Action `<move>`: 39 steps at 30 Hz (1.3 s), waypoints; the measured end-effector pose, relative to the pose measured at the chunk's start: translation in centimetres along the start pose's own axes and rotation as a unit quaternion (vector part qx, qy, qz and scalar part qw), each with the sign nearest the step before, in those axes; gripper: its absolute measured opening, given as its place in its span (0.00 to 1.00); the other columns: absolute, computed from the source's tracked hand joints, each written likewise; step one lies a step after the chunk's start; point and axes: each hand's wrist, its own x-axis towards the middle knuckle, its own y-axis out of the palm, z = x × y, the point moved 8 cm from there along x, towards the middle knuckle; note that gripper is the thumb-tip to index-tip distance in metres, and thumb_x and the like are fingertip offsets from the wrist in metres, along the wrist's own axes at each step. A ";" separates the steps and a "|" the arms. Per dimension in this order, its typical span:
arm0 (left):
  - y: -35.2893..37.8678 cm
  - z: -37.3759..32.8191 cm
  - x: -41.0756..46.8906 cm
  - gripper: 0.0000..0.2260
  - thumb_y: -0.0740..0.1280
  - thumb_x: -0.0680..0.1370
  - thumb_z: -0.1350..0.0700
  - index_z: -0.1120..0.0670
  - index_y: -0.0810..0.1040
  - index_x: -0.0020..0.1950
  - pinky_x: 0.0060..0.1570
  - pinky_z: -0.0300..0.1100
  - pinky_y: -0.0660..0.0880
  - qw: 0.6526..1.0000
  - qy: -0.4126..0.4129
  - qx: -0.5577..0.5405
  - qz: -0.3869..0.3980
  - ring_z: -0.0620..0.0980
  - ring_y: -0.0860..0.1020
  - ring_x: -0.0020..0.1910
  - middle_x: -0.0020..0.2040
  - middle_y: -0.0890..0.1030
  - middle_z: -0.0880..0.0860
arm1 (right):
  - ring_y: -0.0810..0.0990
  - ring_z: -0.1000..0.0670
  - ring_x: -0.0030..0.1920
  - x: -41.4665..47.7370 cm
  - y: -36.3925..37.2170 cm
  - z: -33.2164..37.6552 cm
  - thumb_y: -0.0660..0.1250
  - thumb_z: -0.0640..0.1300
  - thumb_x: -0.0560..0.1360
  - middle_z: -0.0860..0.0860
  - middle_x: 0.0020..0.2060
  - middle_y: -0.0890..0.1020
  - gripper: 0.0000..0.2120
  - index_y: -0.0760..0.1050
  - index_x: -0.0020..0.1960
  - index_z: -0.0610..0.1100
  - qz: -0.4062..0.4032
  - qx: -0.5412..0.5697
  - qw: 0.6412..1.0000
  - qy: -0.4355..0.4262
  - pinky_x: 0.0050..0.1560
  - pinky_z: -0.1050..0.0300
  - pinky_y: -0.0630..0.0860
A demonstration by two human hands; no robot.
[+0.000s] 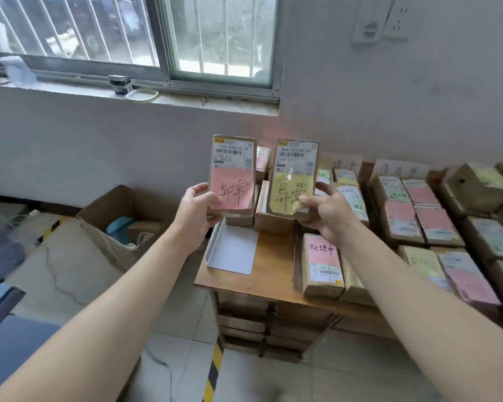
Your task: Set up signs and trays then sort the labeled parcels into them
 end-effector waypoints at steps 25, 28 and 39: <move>-4.7 17.7 3.2 0.19 0.67 0.73 0.60 0.55 0.64 0.61 0.41 0.45 0.78 0.956 -0.232 0.172 -0.048 0.52 0.79 0.47 0.55 0.76 0.57 | 0.79 0.47 0.52 -0.6 0.6 -17.4 0.61 0.41 0.79 0.43 0.61 0.77 0.22 0.60 0.71 0.43 -0.088 -0.172 0.954 0.229 0.35 0.56 0.72; -5.2 17.9 3.9 0.19 0.67 0.73 0.59 0.53 0.65 0.61 0.50 0.51 0.79 0.956 -0.219 0.186 -0.051 0.54 0.78 0.52 0.57 0.75 0.57 | 0.80 0.46 0.53 -0.1 0.9 -17.9 0.61 0.42 0.80 0.44 0.60 0.78 0.17 0.63 0.67 0.43 -0.101 -0.185 0.950 0.230 0.32 0.57 0.73; -5.3 16.7 5.1 0.13 0.63 0.76 0.59 0.55 0.70 0.61 0.49 0.47 0.75 0.908 -0.181 0.375 -0.034 0.55 0.75 0.52 0.63 0.71 0.58 | 0.75 0.45 0.62 -0.2 -0.3 -14.9 0.61 0.38 0.79 0.44 0.63 0.75 0.16 0.68 0.66 0.41 -0.137 -0.375 0.904 0.156 0.44 0.60 0.76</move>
